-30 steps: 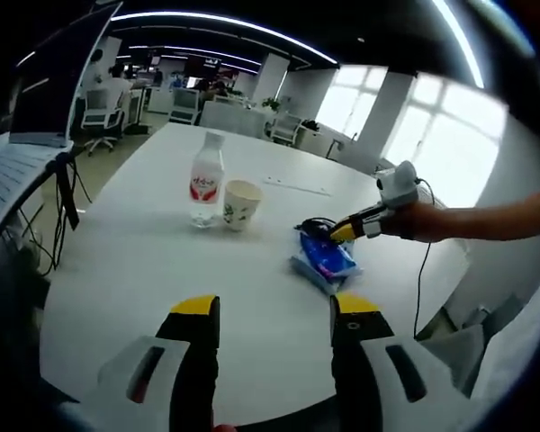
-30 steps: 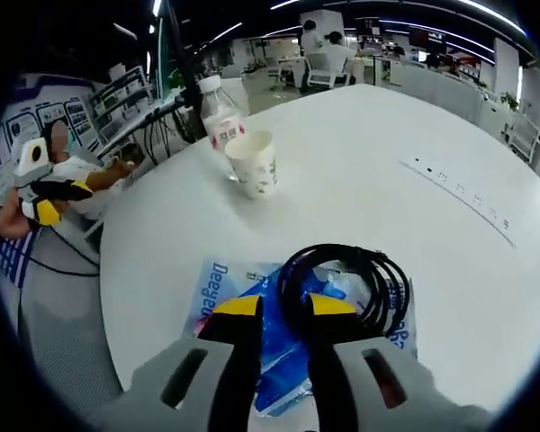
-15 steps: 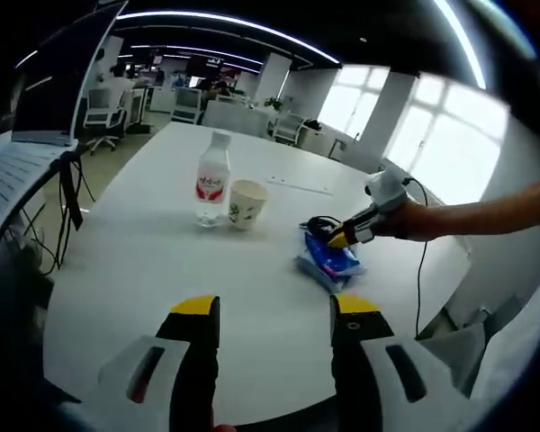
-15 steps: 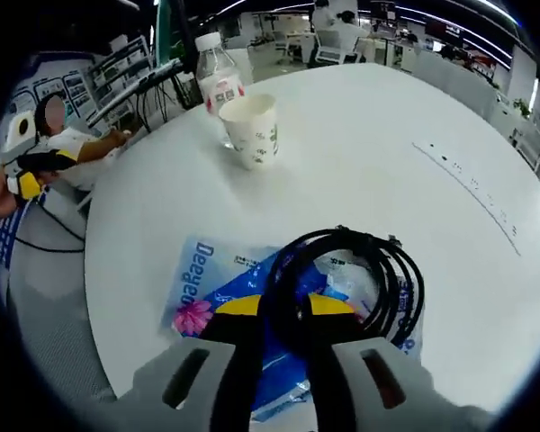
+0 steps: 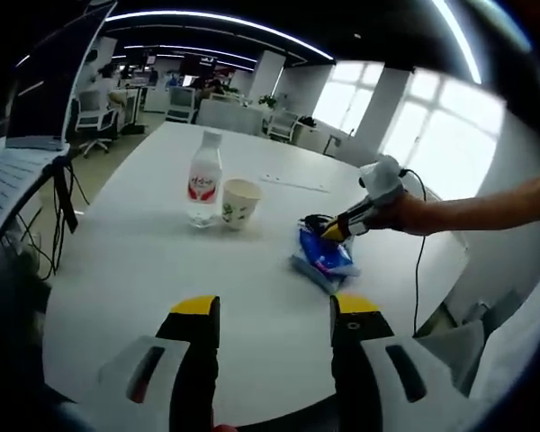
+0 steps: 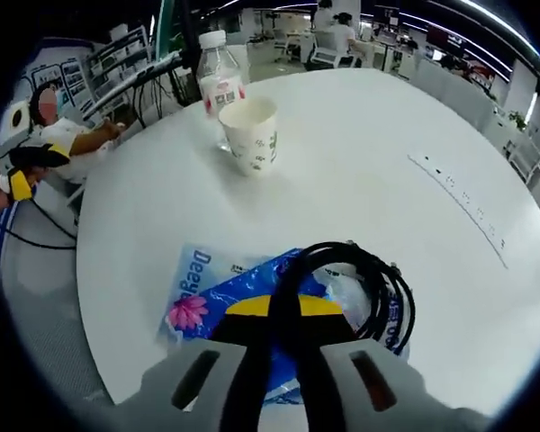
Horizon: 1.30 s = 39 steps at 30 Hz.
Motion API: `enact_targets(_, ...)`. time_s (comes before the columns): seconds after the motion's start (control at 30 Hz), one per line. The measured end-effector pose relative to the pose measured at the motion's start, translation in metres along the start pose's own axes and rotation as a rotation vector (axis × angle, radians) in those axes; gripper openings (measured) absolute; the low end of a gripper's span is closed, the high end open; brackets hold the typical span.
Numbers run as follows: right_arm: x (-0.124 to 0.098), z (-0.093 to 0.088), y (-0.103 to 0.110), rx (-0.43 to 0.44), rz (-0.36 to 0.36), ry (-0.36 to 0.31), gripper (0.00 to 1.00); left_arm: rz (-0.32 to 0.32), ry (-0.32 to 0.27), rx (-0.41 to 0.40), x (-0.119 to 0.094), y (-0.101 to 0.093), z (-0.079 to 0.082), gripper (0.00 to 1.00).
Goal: Arrange the tabletop items into an orderly group along one side of the table until the central work area is clear of visible clutter.
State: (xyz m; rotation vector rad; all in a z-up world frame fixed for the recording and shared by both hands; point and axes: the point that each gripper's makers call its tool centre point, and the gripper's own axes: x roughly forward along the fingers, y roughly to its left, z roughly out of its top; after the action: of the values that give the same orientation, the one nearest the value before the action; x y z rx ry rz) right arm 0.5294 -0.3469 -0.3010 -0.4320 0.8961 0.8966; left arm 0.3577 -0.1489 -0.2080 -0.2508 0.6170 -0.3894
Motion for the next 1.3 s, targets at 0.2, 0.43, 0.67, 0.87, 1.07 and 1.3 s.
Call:
enact_targets(0.2, -0.014, 0.010, -0.009, 0.007, -0.016, -0.051, 0.04, -0.004, -0.007, 0.004, 0.000, -0.002, 0.003, 0.49)
enact_targets(0.43, -0.027, 0.012, -0.013, 0.017, -0.040, -0.088, 0.04, -0.010, -0.013, 0.006, 0.001, -0.004, 0.004, 0.49)
enact_targets(0.67, -0.042, 0.009, -0.022, 0.039, -0.086, -0.112, 0.04, -0.019, -0.024, 0.013, 0.000, -0.007, 0.007, 0.49)
enact_targets(0.87, -0.059, 0.008, -0.031, 0.055, -0.116, -0.133, 0.04, -0.022, -0.028, 0.011, -0.001, -0.009, 0.007, 0.48)
enact_targets(1.07, -0.076, 0.005, -0.041, 0.058, -0.149, -0.149, 0.04, -0.027, -0.035, 0.009, 0.000, -0.011, 0.009, 0.48)
enact_targets(1.3, -0.096, -0.009, -0.043, 0.082, -0.181, -0.163, 0.04, -0.036, -0.036, 0.017, 0.004, -0.017, 0.011, 0.48)
